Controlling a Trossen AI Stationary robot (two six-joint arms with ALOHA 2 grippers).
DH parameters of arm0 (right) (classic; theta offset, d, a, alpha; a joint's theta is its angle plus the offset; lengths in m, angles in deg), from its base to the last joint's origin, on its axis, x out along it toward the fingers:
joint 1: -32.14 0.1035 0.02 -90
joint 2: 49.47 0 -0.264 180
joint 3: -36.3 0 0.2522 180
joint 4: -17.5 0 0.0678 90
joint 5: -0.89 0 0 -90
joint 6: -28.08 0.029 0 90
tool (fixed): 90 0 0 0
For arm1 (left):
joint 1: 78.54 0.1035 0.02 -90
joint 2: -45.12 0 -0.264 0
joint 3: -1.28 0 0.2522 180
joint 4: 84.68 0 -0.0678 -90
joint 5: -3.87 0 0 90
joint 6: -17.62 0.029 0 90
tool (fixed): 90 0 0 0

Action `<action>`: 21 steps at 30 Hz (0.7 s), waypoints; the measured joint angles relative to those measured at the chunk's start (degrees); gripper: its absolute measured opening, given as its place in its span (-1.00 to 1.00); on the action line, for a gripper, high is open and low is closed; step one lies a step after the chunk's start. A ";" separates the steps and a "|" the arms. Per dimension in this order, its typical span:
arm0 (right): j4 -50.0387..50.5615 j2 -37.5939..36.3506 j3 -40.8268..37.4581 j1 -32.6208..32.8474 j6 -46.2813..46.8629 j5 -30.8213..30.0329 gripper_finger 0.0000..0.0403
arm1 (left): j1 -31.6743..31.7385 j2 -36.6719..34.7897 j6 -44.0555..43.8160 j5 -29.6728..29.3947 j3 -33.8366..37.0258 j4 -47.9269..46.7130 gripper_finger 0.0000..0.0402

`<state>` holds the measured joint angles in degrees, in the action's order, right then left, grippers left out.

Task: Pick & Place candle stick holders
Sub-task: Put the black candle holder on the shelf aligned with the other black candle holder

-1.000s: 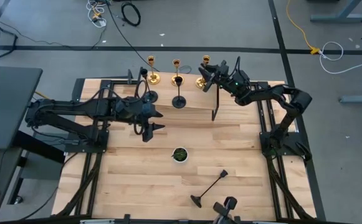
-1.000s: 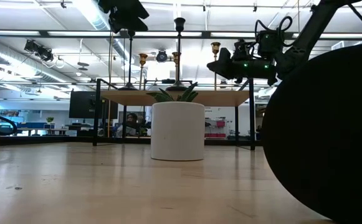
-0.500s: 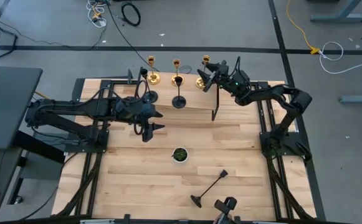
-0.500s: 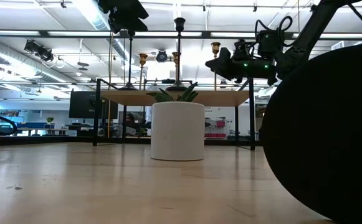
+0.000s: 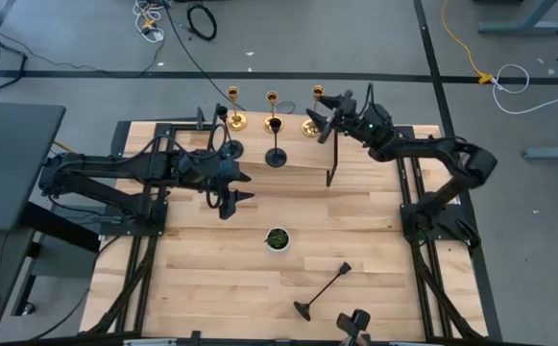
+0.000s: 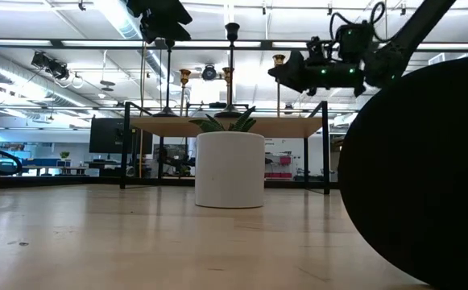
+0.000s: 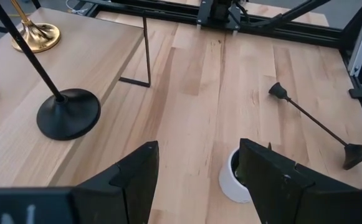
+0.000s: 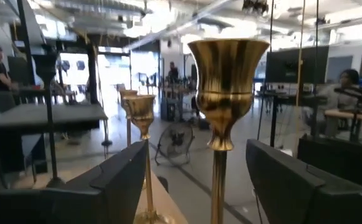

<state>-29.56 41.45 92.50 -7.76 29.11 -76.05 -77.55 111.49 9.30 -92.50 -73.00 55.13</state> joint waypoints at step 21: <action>51.81 -34.47 -0.04 12.04 -9.01 -6.18 0.36 | 0.00 0.00 0.00 0.61 0.00 -0.52 0.11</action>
<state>22.24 6.98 92.45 4.28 20.10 -82.24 -77.55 111.49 9.30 -91.89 -73.00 54.62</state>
